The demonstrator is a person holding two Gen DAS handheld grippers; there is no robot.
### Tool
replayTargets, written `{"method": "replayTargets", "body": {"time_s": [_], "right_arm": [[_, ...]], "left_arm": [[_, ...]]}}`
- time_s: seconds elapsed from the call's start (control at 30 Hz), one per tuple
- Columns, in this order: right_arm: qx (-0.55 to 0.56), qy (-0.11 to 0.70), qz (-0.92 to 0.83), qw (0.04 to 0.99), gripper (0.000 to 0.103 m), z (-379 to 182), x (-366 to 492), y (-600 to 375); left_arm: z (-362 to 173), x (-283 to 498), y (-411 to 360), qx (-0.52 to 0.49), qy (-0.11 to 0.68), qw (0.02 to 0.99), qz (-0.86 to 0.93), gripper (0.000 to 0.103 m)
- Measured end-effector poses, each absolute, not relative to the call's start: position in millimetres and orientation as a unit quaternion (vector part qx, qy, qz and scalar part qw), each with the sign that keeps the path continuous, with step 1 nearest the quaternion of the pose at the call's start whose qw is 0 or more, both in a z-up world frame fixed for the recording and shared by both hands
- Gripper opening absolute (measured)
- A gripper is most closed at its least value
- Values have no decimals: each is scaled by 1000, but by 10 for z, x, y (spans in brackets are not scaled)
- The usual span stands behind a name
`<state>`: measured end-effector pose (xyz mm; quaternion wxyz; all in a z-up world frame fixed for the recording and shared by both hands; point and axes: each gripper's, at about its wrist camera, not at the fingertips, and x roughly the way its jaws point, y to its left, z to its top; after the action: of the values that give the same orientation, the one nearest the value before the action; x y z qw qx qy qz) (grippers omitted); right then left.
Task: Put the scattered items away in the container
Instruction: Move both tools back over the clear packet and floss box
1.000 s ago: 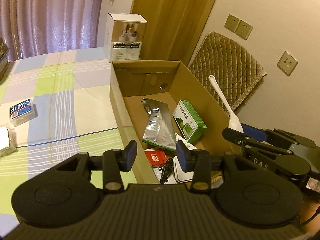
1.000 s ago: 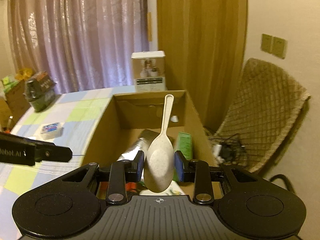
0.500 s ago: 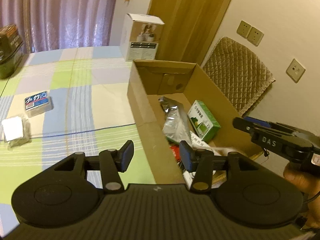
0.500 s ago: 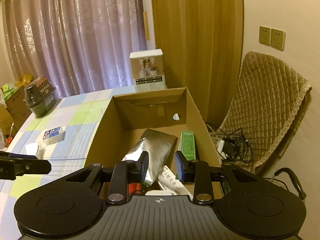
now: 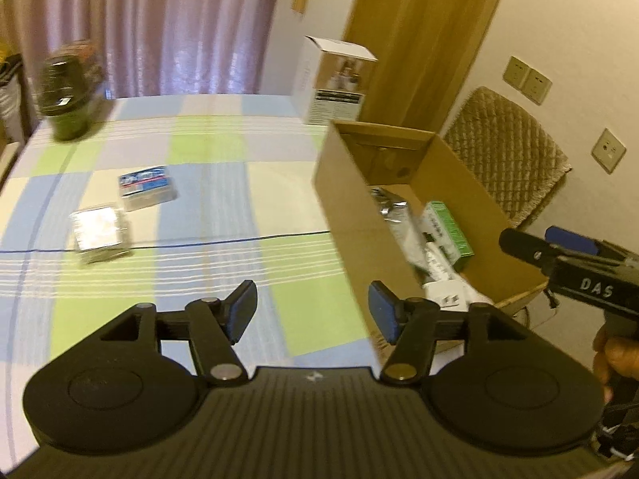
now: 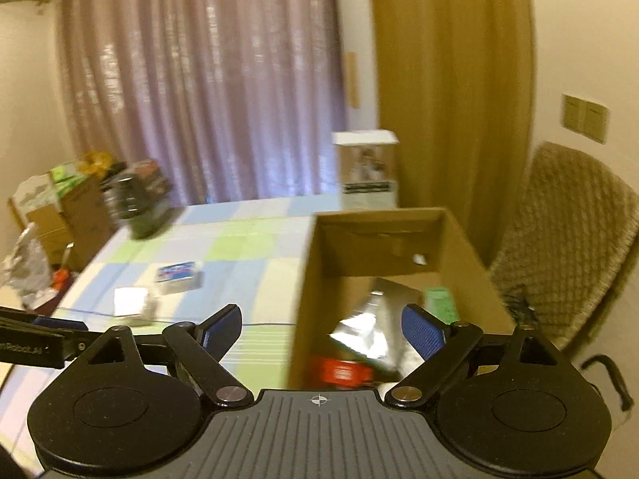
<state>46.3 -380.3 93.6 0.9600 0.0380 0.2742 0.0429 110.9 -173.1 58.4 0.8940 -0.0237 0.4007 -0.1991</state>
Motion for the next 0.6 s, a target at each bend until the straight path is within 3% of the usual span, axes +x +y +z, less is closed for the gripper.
{"method": "replayTargets", "body": {"time_s": [0.23,0.43,0.6], "right_arm": [[24,267,90,959,93,1042,389,-3299],[16,262,128,956,93,1118,288,-2944],[14,260,151,954,93,1165,216,-2725]], "left_arm": [[733,897,-1061,-25,396,907,-140,63],[877,700,-653,-15,393,914,-102,88],[982,506,-462,-3,391,917,-77,97]]}}
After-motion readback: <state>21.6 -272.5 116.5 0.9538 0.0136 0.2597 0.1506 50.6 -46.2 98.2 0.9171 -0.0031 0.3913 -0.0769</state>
